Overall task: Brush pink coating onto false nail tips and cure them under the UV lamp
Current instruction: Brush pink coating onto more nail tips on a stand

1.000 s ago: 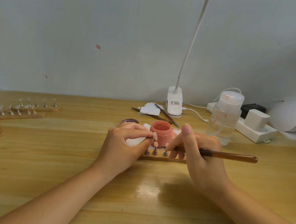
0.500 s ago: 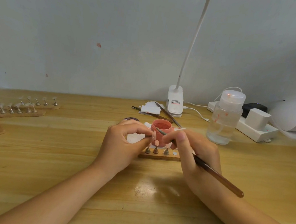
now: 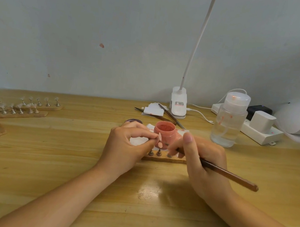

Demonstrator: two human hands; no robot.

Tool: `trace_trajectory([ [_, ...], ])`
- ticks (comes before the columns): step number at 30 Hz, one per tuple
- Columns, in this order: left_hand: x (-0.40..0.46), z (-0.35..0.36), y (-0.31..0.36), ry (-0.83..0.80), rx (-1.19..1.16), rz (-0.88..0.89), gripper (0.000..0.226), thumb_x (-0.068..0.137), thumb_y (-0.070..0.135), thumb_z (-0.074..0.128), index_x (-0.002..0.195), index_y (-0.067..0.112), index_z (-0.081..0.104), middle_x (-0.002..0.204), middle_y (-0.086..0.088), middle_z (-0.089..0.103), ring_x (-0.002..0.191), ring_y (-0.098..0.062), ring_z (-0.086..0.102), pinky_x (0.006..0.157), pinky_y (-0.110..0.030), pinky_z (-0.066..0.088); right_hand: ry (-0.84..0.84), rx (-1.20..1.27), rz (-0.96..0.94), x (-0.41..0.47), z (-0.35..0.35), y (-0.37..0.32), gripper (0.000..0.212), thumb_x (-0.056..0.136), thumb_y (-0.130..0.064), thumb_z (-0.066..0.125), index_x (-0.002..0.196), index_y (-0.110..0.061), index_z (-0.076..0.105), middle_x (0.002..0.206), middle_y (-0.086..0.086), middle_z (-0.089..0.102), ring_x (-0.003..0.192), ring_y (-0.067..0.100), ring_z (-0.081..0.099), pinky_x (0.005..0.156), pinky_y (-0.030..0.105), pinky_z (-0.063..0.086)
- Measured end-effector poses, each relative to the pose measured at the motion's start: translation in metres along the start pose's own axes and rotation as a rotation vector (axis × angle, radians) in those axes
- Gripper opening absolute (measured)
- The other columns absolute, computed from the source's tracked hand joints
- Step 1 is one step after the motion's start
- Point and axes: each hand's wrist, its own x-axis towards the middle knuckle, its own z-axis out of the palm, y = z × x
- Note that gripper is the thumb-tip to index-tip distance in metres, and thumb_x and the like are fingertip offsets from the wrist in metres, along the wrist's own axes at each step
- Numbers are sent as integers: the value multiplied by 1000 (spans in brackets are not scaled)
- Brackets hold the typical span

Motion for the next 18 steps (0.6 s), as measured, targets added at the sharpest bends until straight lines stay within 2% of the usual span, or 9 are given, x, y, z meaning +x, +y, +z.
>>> trace_trajectory([
  [2, 0, 0, 0, 0, 6, 3, 21, 69, 4, 76, 77, 23, 71, 78, 12, 66, 84, -3, 59, 74, -4, 39, -6, -46, -3, 1, 1, 0, 41, 94, -32, 36, 78, -16, 71, 75, -5, 69, 75, 3, 63, 68, 22, 50],
  [6, 0, 0, 1, -1, 0, 14, 21, 70, 3, 75, 74, 23, 71, 77, 8, 67, 84, -2, 59, 75, -4, 39, -6, 62, 87, -1, 0, -2, 51, 93, -43, 35, 68, -15, 70, 62, -2, 66, 61, 7, 62, 60, 19, 47],
  [10, 0, -1, -1, -16, 18, 31, 18, 69, 3, 75, 78, 17, 72, 79, 4, 68, 85, -4, 59, 74, -4, 40, -11, 45, 106, 2, 1, -4, 40, 96, -30, 41, 73, -15, 71, 72, -5, 68, 72, 2, 63, 65, 18, 47],
  [13, 1, -1, -1, -16, 24, 44, 19, 69, 1, 75, 75, 19, 71, 78, 3, 68, 82, -7, 60, 75, -5, 40, -13, 132, 216, 1, 0, -6, 41, 90, -42, 44, 65, -21, 69, 61, -1, 66, 61, 8, 62, 60, 20, 47],
  [15, 1, -1, -2, -18, 37, 49, 18, 69, 1, 75, 75, 18, 71, 78, 3, 69, 81, -7, 60, 75, -5, 40, 18, 132, 185, 1, 0, -8, 42, 90, -41, 42, 65, -21, 69, 62, -1, 67, 61, 7, 62, 59, 18, 46],
  [18, 1, -1, -2, -25, 44, 38, 17, 69, 1, 75, 76, 16, 72, 78, 3, 68, 82, -7, 59, 75, -5, 40, -24, 79, 154, 3, 1, -8, 37, 93, -33, 40, 72, -23, 68, 71, -6, 68, 69, 3, 63, 61, 16, 47],
])
